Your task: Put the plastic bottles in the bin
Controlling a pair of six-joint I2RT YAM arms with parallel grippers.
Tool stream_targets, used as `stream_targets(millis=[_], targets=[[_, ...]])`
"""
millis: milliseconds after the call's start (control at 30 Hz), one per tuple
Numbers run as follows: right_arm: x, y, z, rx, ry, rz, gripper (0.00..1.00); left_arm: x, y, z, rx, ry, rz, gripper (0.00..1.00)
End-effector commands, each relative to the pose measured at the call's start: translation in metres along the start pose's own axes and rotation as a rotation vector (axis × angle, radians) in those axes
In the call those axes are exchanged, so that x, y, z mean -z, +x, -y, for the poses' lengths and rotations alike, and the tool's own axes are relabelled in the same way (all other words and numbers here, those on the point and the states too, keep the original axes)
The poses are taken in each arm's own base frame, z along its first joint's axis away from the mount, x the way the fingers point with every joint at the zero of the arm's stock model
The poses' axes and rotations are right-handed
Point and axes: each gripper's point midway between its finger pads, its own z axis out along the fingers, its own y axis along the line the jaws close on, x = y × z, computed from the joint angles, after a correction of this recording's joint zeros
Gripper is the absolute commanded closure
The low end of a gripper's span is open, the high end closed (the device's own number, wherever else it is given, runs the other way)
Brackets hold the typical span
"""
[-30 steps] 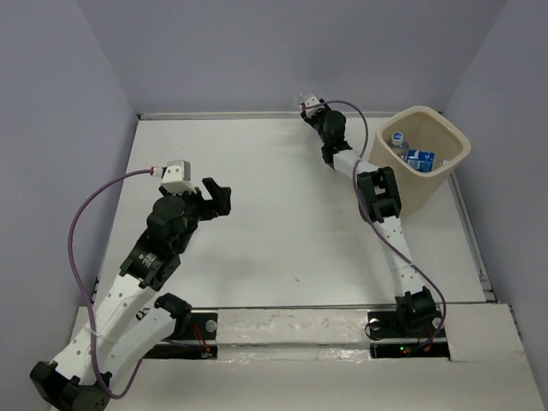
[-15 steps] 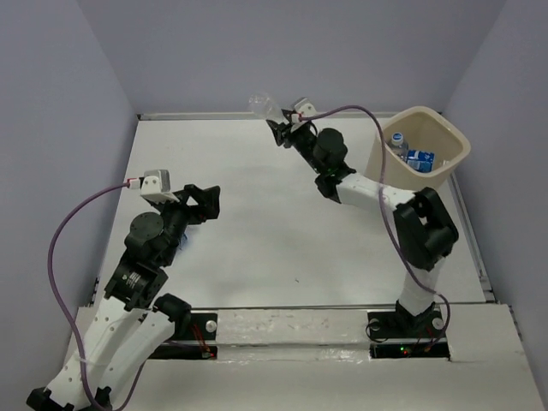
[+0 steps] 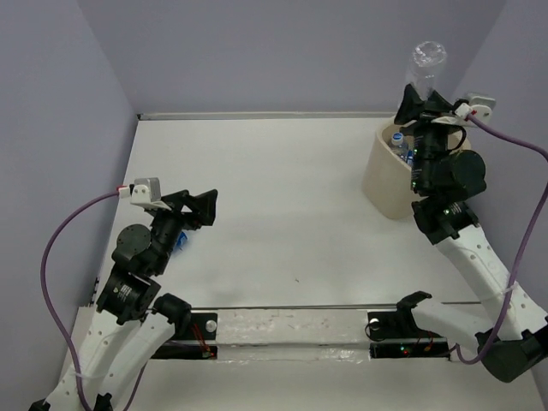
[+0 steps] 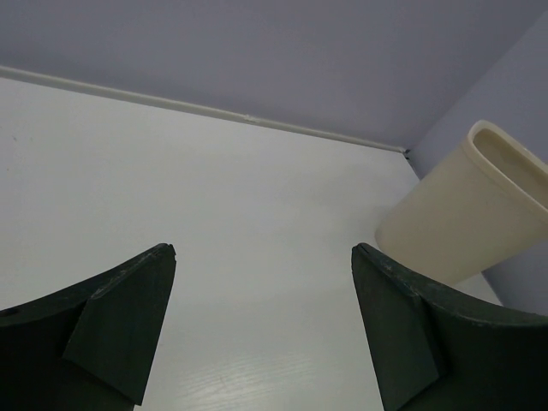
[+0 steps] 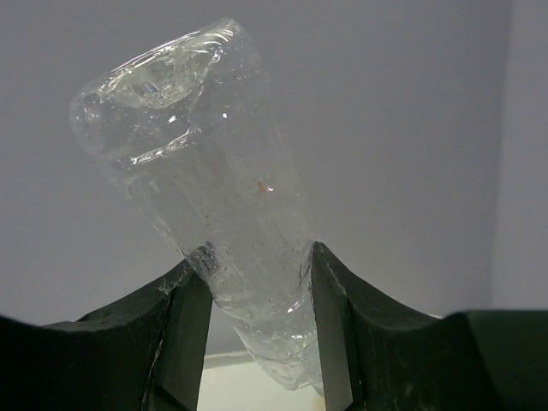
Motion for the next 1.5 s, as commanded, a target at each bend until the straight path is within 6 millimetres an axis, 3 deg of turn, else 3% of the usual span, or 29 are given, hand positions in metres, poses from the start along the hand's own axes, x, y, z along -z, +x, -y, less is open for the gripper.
stream_targets(millis=[0, 33, 200, 233, 367, 400, 500, 667, 733, 867, 933, 967, 1067, 1100, 1133, 1267, 1467], targets=[[0.015, 0.063, 0.061, 0.098, 0.213, -0.232, 1.00, 0.006, -0.010, 0.010, 0.006, 0.053, 0.037, 0.07], [0.016, 0.072, 0.077, 0.078, 0.250, -0.268, 1.00, 0.008, -0.011, 0.011, 0.008, 0.058, 0.040, 0.07], [0.020, 0.113, 0.116, 0.047, 0.296, -0.410, 1.00, 0.010, -0.010, 0.012, 0.009, 0.067, 0.037, 0.06], [0.019, 0.116, 0.109, 0.015, 0.272, -0.416, 1.00, 0.010, -0.011, 0.013, 0.009, 0.070, 0.038, 0.06], [0.029, 0.147, 0.130, -0.085, 0.307, -0.513, 1.00, 0.011, -0.009, 0.015, 0.008, 0.081, 0.031, 0.06], [0.034, 0.162, 0.130, -0.112, 0.288, -0.554, 1.00, 0.011, -0.008, 0.016, 0.008, 0.084, 0.030, 0.06], [0.038, 0.185, 0.131, -0.205, 0.266, -0.572, 1.00, 0.011, -0.008, 0.017, 0.011, 0.089, 0.029, 0.06], [0.030, 0.183, 0.127, -0.284, 0.233, -0.484, 1.00, 0.009, -0.005, 0.017, 0.008, 0.088, 0.018, 0.07], [0.028, 0.189, 0.137, -0.325, 0.280, -0.494, 1.00, 0.008, -0.004, 0.017, 0.008, 0.087, 0.010, 0.06], [0.043, 0.213, 0.147, -0.351, 0.358, -0.569, 1.00, 0.007, -0.003, 0.016, 0.005, 0.083, 0.007, 0.06], [0.051, 0.213, 0.152, -0.350, 0.390, -0.558, 0.99, 0.007, -0.002, 0.016, 0.006, 0.080, 0.003, 0.06], [0.057, 0.216, 0.155, -0.344, 0.410, -0.560, 0.79, 0.006, -0.001, 0.016, 0.005, 0.082, -0.001, 0.06], [0.057, 0.202, 0.156, -0.320, 0.408, -0.536, 0.42, 0.004, 0.001, 0.017, 0.004, 0.083, -0.010, 0.06], [0.054, 0.193, 0.157, -0.309, 0.415, -0.528, 0.25, 0.004, 0.001, 0.017, 0.004, 0.084, -0.010, 0.06], [0.052, 0.187, 0.156, -0.300, 0.413, -0.524, 0.19, 0.004, 0.002, 0.016, 0.003, 0.081, -0.014, 0.06], [0.042, 0.159, 0.158, -0.254, 0.414, -0.467, 0.15, 0.004, 0.001, 0.015, 0.003, 0.074, -0.009, 0.06], [0.046, 0.148, 0.165, -0.187, 0.442, -0.474, 0.13, 0.002, 0.000, 0.013, 0.004, 0.065, -0.008, 0.06]])
